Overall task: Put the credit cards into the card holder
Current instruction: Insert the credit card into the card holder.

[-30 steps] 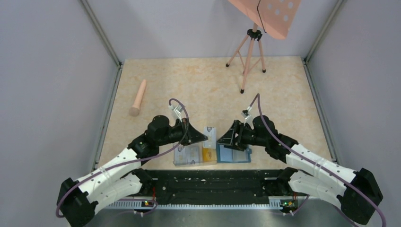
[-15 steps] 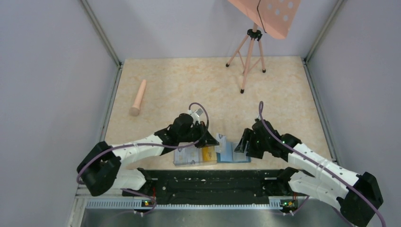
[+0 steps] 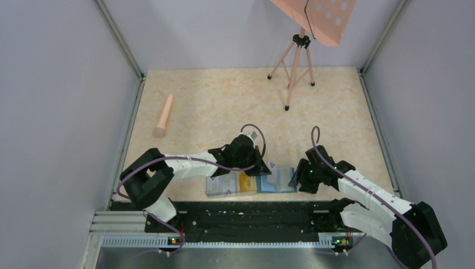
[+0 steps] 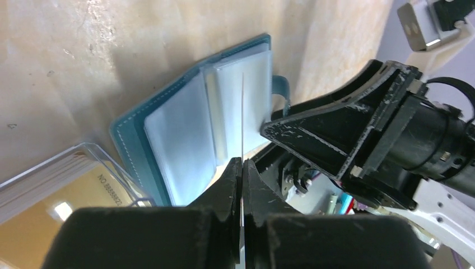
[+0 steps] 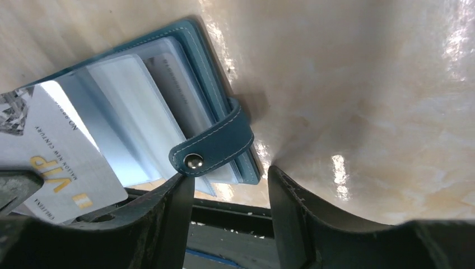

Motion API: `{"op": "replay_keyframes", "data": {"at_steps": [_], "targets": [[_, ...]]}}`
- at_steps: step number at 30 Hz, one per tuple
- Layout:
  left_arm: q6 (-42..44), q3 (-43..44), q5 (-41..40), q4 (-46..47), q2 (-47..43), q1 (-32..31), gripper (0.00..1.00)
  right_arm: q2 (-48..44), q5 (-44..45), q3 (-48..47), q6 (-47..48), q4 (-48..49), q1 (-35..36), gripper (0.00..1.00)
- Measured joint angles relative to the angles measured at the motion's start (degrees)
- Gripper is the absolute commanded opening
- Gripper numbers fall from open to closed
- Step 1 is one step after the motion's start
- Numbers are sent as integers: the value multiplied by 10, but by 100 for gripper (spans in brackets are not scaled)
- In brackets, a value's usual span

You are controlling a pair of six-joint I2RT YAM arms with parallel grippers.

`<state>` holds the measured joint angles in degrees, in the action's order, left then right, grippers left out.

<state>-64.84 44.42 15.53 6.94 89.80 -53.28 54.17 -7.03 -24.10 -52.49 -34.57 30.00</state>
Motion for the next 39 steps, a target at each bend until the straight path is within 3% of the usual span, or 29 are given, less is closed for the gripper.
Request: {"op": "replay_keyframes", "data": {"at_steps": [12, 19, 25, 33, 39], "targets": [[-2, 48, -50, -77, 54, -13, 0, 50, -61, 8, 23, 52, -24, 32], [-2, 68, -49, -81, 80, -17, 0, 64, -79, 9, 28, 65, -25, 31], [1, 70, -41, -72, 85, -19, 0, 65, -88, 12, 30, 72, -26, 33], [4, 71, -30, -70, 91, -19, 0, 65, -104, 13, 37, 84, -28, 46], [27, 101, -54, -130, 90, -20, 0, 61, -111, 13, 40, 89, -28, 50]]}}
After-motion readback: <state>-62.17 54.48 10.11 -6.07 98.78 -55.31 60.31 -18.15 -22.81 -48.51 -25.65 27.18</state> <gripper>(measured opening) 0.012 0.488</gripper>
